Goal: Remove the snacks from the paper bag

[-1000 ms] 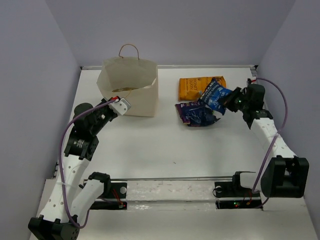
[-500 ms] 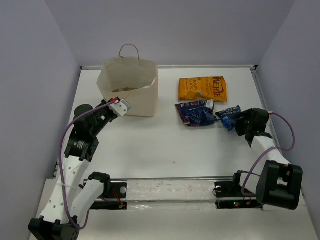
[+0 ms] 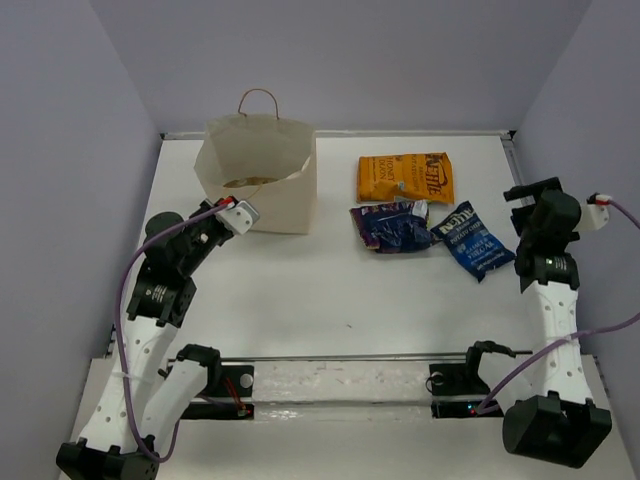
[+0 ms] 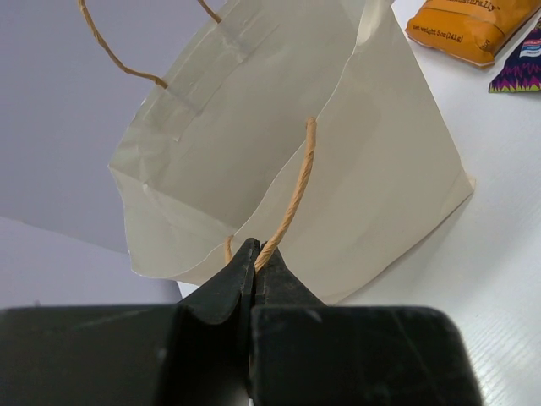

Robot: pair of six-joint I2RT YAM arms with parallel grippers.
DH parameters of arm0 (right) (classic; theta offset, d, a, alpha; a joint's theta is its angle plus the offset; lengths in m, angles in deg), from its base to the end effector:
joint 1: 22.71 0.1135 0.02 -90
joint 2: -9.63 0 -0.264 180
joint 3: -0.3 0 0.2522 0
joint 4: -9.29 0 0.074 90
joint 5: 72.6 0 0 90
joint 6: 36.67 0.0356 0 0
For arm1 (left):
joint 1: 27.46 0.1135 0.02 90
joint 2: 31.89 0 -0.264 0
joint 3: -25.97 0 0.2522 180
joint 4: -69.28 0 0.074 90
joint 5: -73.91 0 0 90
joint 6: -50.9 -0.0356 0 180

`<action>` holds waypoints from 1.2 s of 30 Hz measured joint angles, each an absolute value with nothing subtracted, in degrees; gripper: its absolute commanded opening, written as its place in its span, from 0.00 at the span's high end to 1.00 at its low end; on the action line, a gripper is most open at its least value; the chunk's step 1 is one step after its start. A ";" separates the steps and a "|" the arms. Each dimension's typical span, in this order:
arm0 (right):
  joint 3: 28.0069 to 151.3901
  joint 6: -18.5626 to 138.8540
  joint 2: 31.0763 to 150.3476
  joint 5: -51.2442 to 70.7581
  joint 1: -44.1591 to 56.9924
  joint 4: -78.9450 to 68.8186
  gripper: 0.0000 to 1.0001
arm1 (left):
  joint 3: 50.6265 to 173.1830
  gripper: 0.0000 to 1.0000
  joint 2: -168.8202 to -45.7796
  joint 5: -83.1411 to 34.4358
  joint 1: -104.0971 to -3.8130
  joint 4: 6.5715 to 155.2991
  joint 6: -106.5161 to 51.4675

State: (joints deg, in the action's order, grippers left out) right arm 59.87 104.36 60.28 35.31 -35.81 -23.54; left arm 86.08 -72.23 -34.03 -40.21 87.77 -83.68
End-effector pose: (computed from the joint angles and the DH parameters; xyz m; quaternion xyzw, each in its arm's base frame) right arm 0.1927 -0.0561 0.3130 0.5115 0.6566 0.0517 0.5518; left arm 0.1575 -0.0469 0.3721 0.4291 0.5525 0.0888 0.7090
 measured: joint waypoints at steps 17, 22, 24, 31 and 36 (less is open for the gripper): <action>124.04 56.71 112.89 13.96 20.97 -21.61 0.01 | 83.07 1.00 -63.90 -38.13 -40.21 92.82 -85.76; 134.53 50.59 121.86 7.55 25.54 -25.92 0.13 | 81.45 1.00 -60.76 -42.33 -40.21 97.78 -90.70; 139.40 50.76 125.75 6.02 26.57 -26.79 0.26 | 81.17 1.00 -60.32 -43.90 -40.21 100.01 -92.75; 142.38 52.95 132.33 9.23 28.77 -29.50 0.28 | 78.50 1.00 -58.92 -47.01 -40.21 106.44 -100.23; 142.57 57.10 138.20 17.08 29.74 -31.91 0.07 | 75.05 1.00 -55.27 -47.45 -40.21 110.87 -108.03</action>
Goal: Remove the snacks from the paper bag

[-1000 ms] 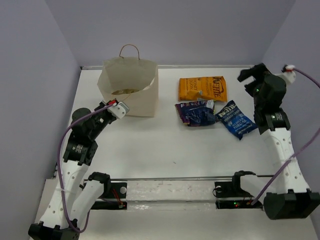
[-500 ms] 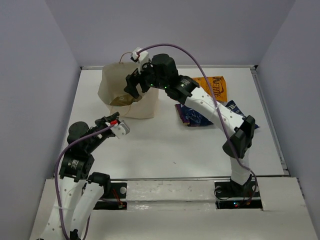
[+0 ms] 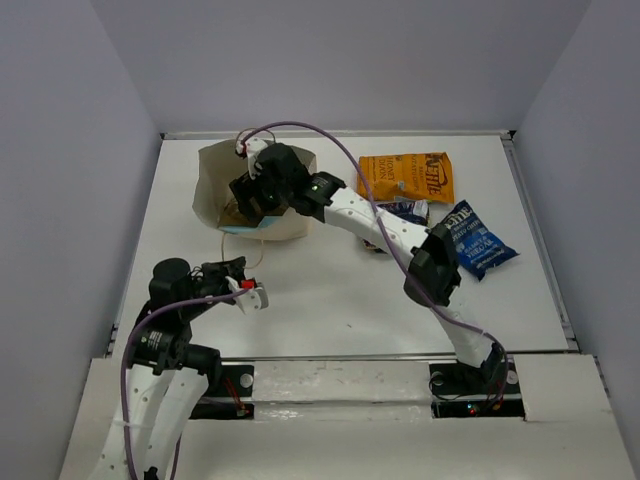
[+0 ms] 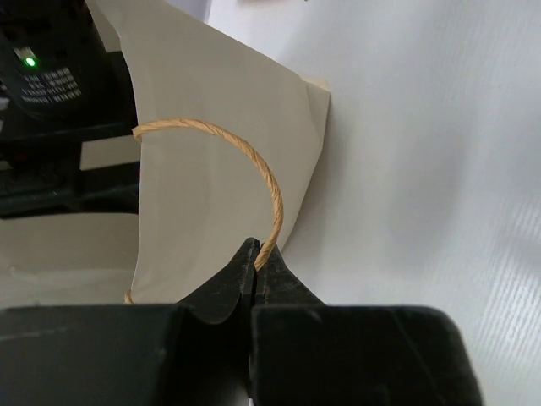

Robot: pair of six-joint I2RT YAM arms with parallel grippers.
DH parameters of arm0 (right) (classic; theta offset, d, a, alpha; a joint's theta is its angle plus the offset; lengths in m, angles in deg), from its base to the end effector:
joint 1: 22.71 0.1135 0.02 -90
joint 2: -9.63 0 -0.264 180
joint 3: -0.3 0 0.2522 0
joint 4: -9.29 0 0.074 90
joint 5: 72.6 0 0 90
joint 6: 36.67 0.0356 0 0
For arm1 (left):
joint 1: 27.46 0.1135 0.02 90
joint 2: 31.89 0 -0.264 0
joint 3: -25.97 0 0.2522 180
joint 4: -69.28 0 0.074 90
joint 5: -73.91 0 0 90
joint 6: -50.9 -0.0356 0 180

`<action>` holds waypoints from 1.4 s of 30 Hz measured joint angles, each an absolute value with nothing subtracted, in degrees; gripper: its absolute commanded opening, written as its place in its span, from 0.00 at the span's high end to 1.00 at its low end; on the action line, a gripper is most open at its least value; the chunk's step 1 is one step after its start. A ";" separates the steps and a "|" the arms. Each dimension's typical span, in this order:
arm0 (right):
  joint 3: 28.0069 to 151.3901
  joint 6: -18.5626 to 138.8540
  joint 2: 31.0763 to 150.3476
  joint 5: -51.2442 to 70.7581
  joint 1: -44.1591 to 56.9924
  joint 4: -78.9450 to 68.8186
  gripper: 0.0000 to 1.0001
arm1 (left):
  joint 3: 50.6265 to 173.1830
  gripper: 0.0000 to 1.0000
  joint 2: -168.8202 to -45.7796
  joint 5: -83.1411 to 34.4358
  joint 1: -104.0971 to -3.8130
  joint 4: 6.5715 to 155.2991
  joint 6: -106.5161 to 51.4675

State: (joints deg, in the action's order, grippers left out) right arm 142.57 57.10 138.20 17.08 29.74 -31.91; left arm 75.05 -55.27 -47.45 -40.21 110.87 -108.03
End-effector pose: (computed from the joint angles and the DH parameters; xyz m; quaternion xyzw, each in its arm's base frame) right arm 0.3209 0.4178 0.3290 -0.3537 0.7783 0.2465 0.4565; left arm 0.0987 -0.0413 0.2990 0.6257 0.4748 0.0829 0.6134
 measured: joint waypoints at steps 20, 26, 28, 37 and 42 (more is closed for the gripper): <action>151.91 57.56 154.12 35.27 31.72 -36.17 0.34 | 74.48 1.00 -54.64 -47.53 -40.21 112.32 -104.27; 151.95 57.19 154.31 37.17 31.64 -35.45 0.99 | 74.50 1.00 -55.12 -47.47 -40.21 110.74 -101.69; 151.97 57.15 154.29 37.98 31.53 -35.52 0.99 | 74.70 1.00 -55.31 -47.34 -40.21 109.72 -100.90; 150.88 55.44 149.26 28.18 30.63 -37.61 0.99 | 78.63 1.00 -60.54 -39.53 -40.23 101.17 -91.29; 149.98 58.15 141.13 16.75 29.50 -35.23 0.99 | 82.04 1.00 -65.30 -34.55 -40.23 96.43 -85.69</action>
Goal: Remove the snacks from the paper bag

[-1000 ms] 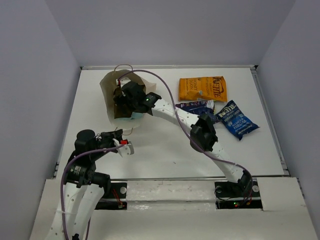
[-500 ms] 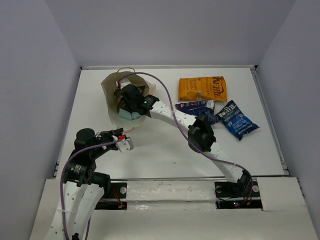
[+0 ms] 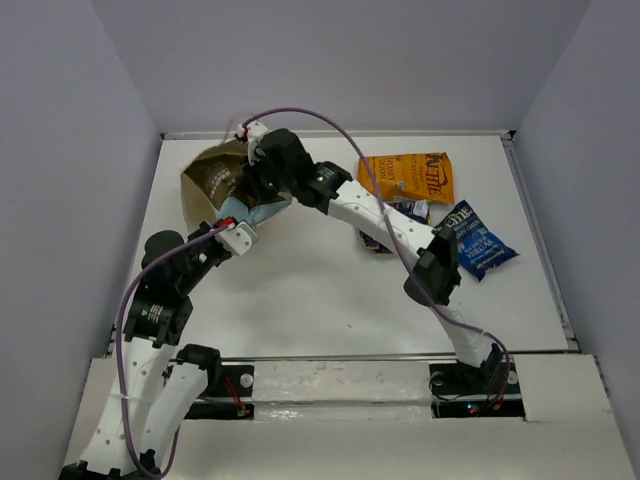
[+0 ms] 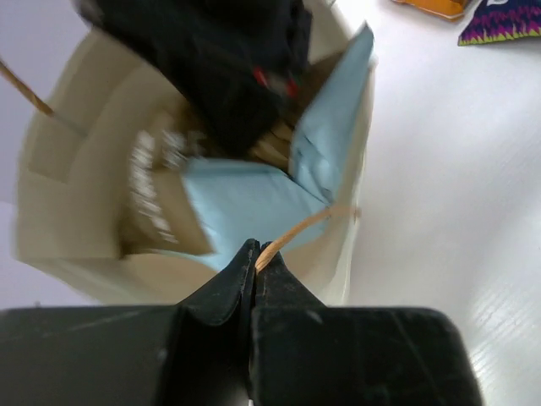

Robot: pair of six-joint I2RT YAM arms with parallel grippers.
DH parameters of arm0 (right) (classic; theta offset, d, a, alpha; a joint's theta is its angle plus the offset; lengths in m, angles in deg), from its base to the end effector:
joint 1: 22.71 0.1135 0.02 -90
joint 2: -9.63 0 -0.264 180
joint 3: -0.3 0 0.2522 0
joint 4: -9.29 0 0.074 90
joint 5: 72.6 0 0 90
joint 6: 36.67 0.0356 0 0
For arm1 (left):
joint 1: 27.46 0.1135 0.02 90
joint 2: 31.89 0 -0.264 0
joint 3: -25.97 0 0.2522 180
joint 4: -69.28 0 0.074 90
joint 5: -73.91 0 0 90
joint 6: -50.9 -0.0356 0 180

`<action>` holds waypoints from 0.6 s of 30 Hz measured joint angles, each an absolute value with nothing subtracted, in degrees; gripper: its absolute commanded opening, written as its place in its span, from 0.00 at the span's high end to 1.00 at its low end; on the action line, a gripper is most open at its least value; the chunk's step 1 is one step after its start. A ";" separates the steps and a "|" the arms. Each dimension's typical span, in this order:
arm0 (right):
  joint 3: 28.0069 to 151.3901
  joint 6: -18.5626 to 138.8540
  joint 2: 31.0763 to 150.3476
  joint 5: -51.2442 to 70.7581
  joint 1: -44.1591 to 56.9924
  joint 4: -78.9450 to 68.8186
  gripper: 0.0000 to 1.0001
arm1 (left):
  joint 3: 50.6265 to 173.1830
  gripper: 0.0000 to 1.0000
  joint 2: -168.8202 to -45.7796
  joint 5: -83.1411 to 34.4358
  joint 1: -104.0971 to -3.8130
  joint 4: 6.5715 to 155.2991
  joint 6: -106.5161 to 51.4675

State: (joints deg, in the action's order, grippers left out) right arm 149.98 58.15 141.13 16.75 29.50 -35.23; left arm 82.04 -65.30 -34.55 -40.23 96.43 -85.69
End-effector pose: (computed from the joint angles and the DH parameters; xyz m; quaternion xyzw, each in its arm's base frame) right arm 0.3261 0.4213 0.3413 -0.3442 0.7768 0.2560 0.4611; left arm 0.1338 -0.0419 0.3476 0.4535 0.5758 0.0822 0.6754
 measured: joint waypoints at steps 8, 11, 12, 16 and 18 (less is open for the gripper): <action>150.55 75.83 129.75 0.12 22.17 -19.45 0.99 | 85.36 1.00 -68.69 -30.07 -40.23 94.98 -81.50; 151.97 81.52 129.18 -6.59 16.12 -13.35 0.99 | 86.87 1.00 -69.39 -28.34 -40.21 93.96 -79.94; 151.97 81.65 129.05 -7.79 15.05 -12.94 0.99 | 87.26 1.00 -69.61 -27.71 -40.21 93.54 -79.20; 149.02 80.49 126.97 -13.06 11.07 -14.45 0.99 | 89.12 1.00 -70.07 -25.54 -40.21 92.60 -76.75; 146.13 79.83 125.20 -15.00 9.98 -15.67 0.99 | 90.61 1.00 -70.39 -24.95 -40.21 91.57 -75.44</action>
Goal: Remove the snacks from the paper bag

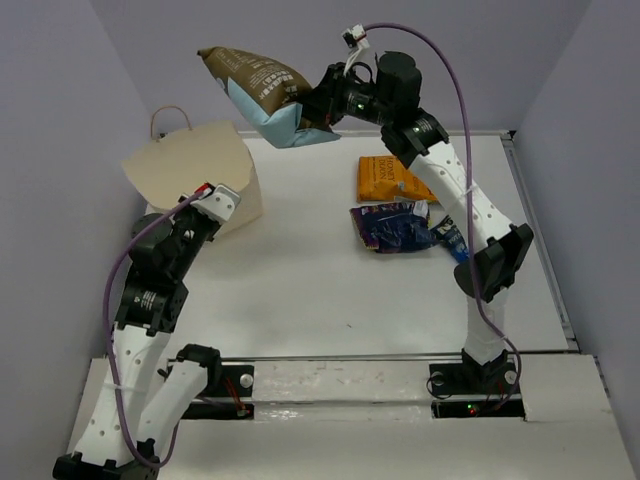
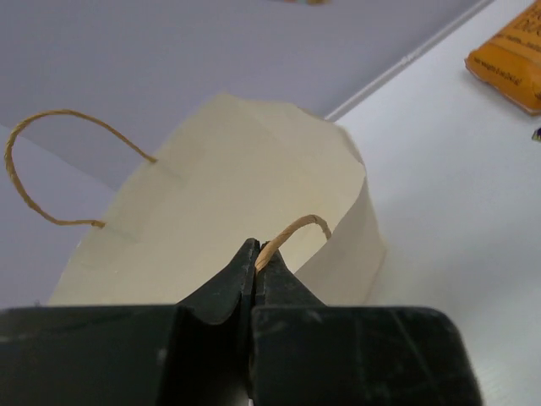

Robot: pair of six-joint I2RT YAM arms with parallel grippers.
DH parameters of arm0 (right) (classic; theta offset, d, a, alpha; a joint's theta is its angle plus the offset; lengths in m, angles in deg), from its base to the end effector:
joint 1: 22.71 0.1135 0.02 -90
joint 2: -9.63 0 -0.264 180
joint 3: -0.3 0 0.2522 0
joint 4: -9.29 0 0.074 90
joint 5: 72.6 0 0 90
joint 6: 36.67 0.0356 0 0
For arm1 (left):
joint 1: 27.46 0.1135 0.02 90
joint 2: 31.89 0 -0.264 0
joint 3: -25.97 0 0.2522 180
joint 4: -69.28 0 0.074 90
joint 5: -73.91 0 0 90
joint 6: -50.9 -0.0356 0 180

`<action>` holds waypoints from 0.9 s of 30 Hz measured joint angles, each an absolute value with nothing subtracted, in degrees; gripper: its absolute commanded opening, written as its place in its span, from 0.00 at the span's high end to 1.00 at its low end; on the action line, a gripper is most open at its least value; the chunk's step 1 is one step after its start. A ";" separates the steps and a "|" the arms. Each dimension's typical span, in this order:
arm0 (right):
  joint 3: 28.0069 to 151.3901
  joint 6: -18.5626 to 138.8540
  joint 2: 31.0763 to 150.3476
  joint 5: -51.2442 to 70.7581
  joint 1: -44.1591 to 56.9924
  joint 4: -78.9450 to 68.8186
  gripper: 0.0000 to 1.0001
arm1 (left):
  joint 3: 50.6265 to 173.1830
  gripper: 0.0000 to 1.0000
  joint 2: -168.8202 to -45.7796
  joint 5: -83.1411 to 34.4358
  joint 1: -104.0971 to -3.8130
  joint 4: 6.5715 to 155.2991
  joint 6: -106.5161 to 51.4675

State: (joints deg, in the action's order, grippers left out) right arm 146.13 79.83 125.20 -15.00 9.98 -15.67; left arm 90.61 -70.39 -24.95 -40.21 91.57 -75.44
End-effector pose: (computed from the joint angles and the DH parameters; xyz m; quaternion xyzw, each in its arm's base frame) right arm 0.3730 0.2620 0.4883 -0.2408 0.6348 0.5139 0.5243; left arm 0.1438 -0.0382 0.3963 0.3342 0.5959 0.0972 0.7237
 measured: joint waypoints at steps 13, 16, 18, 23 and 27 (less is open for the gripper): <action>107.27 70.59 99.15 18.13 8.64 -17.72 0.99 | 90.15 1.00 -71.18 -26.48 -40.21 77.74 -78.92; 97.39 69.56 97.38 27.62 10.37 -14.12 0.99 | 88.49 1.00 -71.09 -28.98 -40.21 76.60 -79.90; 91.36 68.12 97.81 31.22 12.93 -11.01 0.99 | 88.05 1.00 -71.12 -30.88 -40.21 75.92 -80.23; 85.39 67.02 104.57 34.89 19.35 -5.13 0.99 | 87.35 1.00 -71.33 -32.36 -40.21 74.70 -80.66; 85.11 68.60 110.58 39.64 20.45 -0.59 0.99 | 84.92 1.00 -69.85 -33.26 -40.21 73.21 -80.64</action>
State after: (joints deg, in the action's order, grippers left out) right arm 85.11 68.60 110.58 39.64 20.45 -0.59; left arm 84.92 -69.85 -33.26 -40.21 73.21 -80.64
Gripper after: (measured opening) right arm 0.210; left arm 0.077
